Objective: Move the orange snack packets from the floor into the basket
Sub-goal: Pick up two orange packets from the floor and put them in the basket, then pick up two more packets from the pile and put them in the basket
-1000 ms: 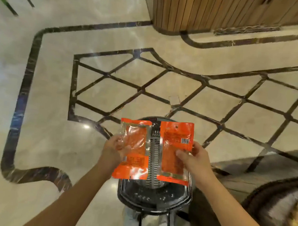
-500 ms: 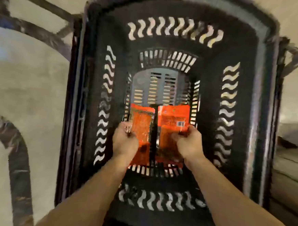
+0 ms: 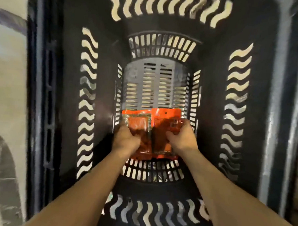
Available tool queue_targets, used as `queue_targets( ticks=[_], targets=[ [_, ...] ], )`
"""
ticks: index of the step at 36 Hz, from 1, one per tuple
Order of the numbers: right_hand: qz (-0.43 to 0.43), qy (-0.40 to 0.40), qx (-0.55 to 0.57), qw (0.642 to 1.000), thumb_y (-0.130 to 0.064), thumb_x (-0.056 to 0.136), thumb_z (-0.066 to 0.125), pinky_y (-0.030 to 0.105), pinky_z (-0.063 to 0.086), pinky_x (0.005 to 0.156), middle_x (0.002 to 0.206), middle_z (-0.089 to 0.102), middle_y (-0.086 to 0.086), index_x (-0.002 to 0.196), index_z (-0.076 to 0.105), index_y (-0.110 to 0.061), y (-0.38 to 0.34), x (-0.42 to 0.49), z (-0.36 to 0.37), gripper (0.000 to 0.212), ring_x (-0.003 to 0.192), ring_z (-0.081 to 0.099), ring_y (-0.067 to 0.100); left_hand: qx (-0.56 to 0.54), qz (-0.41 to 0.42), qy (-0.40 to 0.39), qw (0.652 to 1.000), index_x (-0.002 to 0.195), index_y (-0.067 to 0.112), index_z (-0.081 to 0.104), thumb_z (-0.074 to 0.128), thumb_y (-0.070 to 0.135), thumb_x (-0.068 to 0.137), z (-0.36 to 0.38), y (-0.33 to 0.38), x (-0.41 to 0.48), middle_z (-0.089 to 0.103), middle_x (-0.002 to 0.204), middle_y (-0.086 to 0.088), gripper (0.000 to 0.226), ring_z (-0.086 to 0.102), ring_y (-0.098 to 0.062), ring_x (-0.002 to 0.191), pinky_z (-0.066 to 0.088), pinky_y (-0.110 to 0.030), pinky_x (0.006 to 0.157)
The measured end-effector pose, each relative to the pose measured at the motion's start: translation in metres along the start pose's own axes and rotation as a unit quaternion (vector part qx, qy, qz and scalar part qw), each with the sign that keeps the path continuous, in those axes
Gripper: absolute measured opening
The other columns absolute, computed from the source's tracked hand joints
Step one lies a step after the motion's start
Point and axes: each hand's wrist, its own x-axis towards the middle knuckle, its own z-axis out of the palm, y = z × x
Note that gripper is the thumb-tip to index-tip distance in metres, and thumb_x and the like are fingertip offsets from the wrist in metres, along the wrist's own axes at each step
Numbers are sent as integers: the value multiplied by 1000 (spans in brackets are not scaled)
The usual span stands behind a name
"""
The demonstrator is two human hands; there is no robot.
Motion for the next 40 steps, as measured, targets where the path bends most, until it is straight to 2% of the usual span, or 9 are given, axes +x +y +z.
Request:
queue_targets(
  ticks=[2,7,12,15,20,24,30,33,40],
  targets=[
    [-52,2,-77,996,-12,85,67,40,46,104,129,62,14,135,49,-9,-27,-18,-21,53,121,58,31,67,50,0,996,118,25,56,62,16,84,-22,23,-22,65,90,5,35,65,-25,102,45,-27,79],
    [-186,-11,-251,950,-15,88,60,46,47,100,135,50,16,138,42,-9,-123,-85,-87,53,126,50,37,162,204,6,965,130,25,55,59,20,84,-108,101,-91,67,122,-6,46,61,-28,115,49,-34,95],
    [-306,56,-358,880,-23,92,58,45,51,96,142,49,10,147,37,-17,-251,-185,-172,59,124,53,35,205,310,79,925,143,18,44,61,21,88,-236,189,-192,54,138,-9,58,55,-29,123,47,-42,102],
    [-379,106,-391,832,-25,93,56,44,53,88,136,54,9,142,42,-18,-332,-263,-220,52,116,57,34,216,329,114,912,143,19,42,59,21,90,-321,236,-267,51,140,-7,56,54,-28,123,45,-43,104],
    [-468,161,-439,750,-29,94,53,41,51,83,127,59,9,137,45,-17,-452,-414,-289,46,109,59,33,291,381,237,845,140,23,44,57,35,88,-459,277,-407,53,138,-2,55,54,-23,122,45,-40,103],
    [-515,184,-445,709,-29,95,51,39,46,77,122,59,7,136,45,-19,-519,-534,-322,42,107,60,32,314,370,291,825,138,24,45,55,41,88,-553,279,-521,55,135,-3,54,54,-24,119,47,-40,99],
    [-591,173,-444,650,-32,96,52,43,52,90,129,57,6,141,42,-22,-577,-693,-333,47,115,58,30,266,326,376,826,133,26,48,57,41,87,-643,231,-670,56,128,-1,49,55,-25,116,48,-40,96],
    [-646,163,-433,607,-37,96,52,43,53,91,137,55,7,142,43,-22,-591,-756,-322,49,119,58,31,233,278,433,825,134,27,48,57,42,88,-664,193,-731,54,134,-1,50,53,-25,120,44,-36,97],
    [-755,113,-440,472,-36,95,51,39,47,77,127,56,8,141,41,-24,-590,-864,-257,48,111,59,31,156,145,525,824,138,28,44,55,43,91,-658,79,-837,50,141,0,51,50,-24,125,42,-37,102]
  ],
)
